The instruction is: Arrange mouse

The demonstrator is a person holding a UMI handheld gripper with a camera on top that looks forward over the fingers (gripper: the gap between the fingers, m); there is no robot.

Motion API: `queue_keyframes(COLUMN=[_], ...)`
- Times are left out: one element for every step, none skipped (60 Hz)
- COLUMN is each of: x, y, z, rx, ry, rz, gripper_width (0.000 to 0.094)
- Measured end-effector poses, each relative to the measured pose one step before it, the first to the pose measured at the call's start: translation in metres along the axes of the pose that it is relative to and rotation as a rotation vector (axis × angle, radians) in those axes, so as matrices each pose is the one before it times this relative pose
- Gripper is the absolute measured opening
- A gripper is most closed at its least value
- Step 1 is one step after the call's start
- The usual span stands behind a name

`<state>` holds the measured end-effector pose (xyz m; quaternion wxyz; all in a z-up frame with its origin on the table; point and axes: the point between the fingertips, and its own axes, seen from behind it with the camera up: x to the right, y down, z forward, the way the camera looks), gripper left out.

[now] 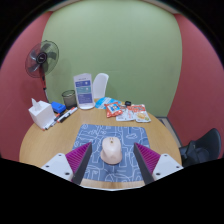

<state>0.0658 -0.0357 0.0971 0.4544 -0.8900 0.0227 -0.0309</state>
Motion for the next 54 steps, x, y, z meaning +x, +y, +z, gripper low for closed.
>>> queue_keyframes(x=[-0.00094, -0.00125, -0.00113, -0.00109, -0.00089, -0.00062, -0.00095, -0.00006, -0.00119, -0.0013, -0.00052, -0.00083, -0.00029, -0.00025, -0.00033, -0.0003, -0.00052, -0.00058, -0.00128, -0.00091, -0.00079, -0.0003, -0.00046, -0.00038, -0.00037, -0.00046, -0.00026, -0.00107, 0.00004, -0.00076, -0.0009, -0.00095, -0.00081, -0.00103, -0.00085, -0.0011, -0.00085, -0.00046, -0.00103, -0.00083, -0.0005, -0.00021, 0.00015, 0.00043, 0.00041, -0.00013, -0.00021, -0.00135, -0.00039, -0.00047, -0.00012, -0.00052, -0.00023, -0.00005], y=[-0.00166, -0.00167, -0.00172, -0.00176, -0.00147, -0.00121, -0.00159, -0.00242, -0.00085, -0.00035, -0.00007, 0.00014, 0.00001, 0.00005, 0.00006, 0.0005, 0.00033, 0.00045, -0.00046, 0.0011, 0.00079, 0.00068, 0.00056, 0.00096, 0.00116, 0.0011, 0.00093, -0.0001, 0.00148, 0.00103, 0.00133, 0.00106, 0.00086, 0.00106, 0.00094, -0.00074, 0.00046, 0.00123, 0.00081, 0.00064, 0.001, 0.00062, 0.0005, 0.00046, -0.00005, -0.0003, -0.0005, -0.00078, -0.00115, -0.00077, -0.00063, -0.00039, -0.00012, -0.00047], z=[-0.00887, -0.00893, -0.00898, -0.00901, -0.00906, -0.00916, -0.00925, -0.00826, -0.0091, -0.00883, -0.00821, -0.00774, -0.00787, -0.00791, -0.00774, -0.00784, -0.00755, -0.00752, -0.00618, -0.00832, -0.00735, -0.006, -0.00665, -0.00628, -0.00579, -0.00572, -0.00522, -0.005, -0.00513, -0.00457, -0.00464, -0.00411, -0.00421, -0.00414, -0.00365, -0.00338, -0.00361, -0.00321, -0.00231, -0.00215, -0.00281, -0.00255, -0.00222, -0.00198, -0.00172, -0.00192, -0.00189, -0.00037, -0.00184, -0.0012, -0.00099, -0.00077, -0.00088, -0.00067], rx=[0.00359, 0.00373, 0.00519, 0.00638, 0.00557, 0.00606, 0.00724, 0.00538, 0.00646, 0.00318, 0.00101, 0.00185, 0.00308, 0.00357, 0.0032, 0.00327, 0.00309, 0.00286, 0.00033, 0.00124, 0.00269, 0.00355, 0.003, 0.00189, 0.00125, 0.0011, 0.00125, -0.00079, 0.00134, 0.00186, 0.002, 0.00222, 0.00202, 0.00219, 0.00123, -0.00044, 0.00214, 0.00191, 0.00093, -0.00117, -0.00105, 0.00086, 0.00152, 0.00123, 0.00111, 0.0026, 0.00305, 0.00334, 0.00242, 0.00111, 0.00001, 0.00004, 0.00114, 0.00129], ry=[0.00387, 0.00339, 0.00337, 0.00357, 0.00491, 0.00573, 0.0047, 0.00081, 0.00359, 0.00366, 0.00328, 0.00408, 0.00447, 0.00534, 0.00458, 0.00436, 0.00351, 0.00321, 0.00262, 0.00143, 0.00103, 0.0009, 0.00281, 0.00339, 0.00313, 0.00292, 0.00315, 0.00456, 0.00259, 0.00139, 0.00032, 0.00012, 0.0, 0.00028, 0.00052, 0.00056, 0.00104, 0.00012, -0.00084, -0.00133, -0.00151, 0.00003, 0.00255, 0.00301, 0.00208, 0.00061, -0.00016, 0.00058, -0.0007, -0.00054, -0.00038, 0.0002, 0.00018, 0.0009], rz=[-0.0013, -0.0011, -0.0005, 0.0003, 0.0006, 0.0016, 0.002, 0.0013, 0.0016, 0.0004, -0.0021, -0.0019, -0.0016, -0.0012, -0.001, 0.0, 0.0007, 0.0011, 0.0011, 0.0009, 0.0002, 0.0, 0.0, 0.0003, -0.0002, -0.0003, -0.0001, 0.0007, 0.0007, -0.0001, -0.0005, -0.0003, -0.0013, -0.0029, -0.0039, -0.0051, -0.0036, -0.0011, -0.0006, 0.0005, 0.0012, 0.0002, -0.0032, -0.0044, -0.0033, -0.0019, -0.0014, -0.001, -0.0002, -0.0003, -0.0009, -0.0011, -0.0012, -0.0006], gripper_width=[0.0845, 0.0844, 0.0845, 0.0845, 0.0847, 0.0849, 0.0849, 0.0846, 0.0844, 0.0843, 0.0844, 0.0844, 0.0845, 0.0845, 0.0845, 0.0845, 0.0843, 0.0844, 0.0843, 0.0843, 0.0844, 0.0844, 0.0845, 0.0844, 0.0841, 0.0841, 0.0842, 0.0844, 0.0841, 0.0843, 0.0843, 0.0843, 0.0843, 0.0842, 0.0842, 0.0842, 0.0843, 0.0844, 0.0843, 0.0842, 0.0844, 0.0843, 0.0845, 0.0843, 0.0843, 0.0841, 0.0843, 0.0842, 0.0841, 0.084, 0.084, 0.0842, 0.0842, 0.0842])
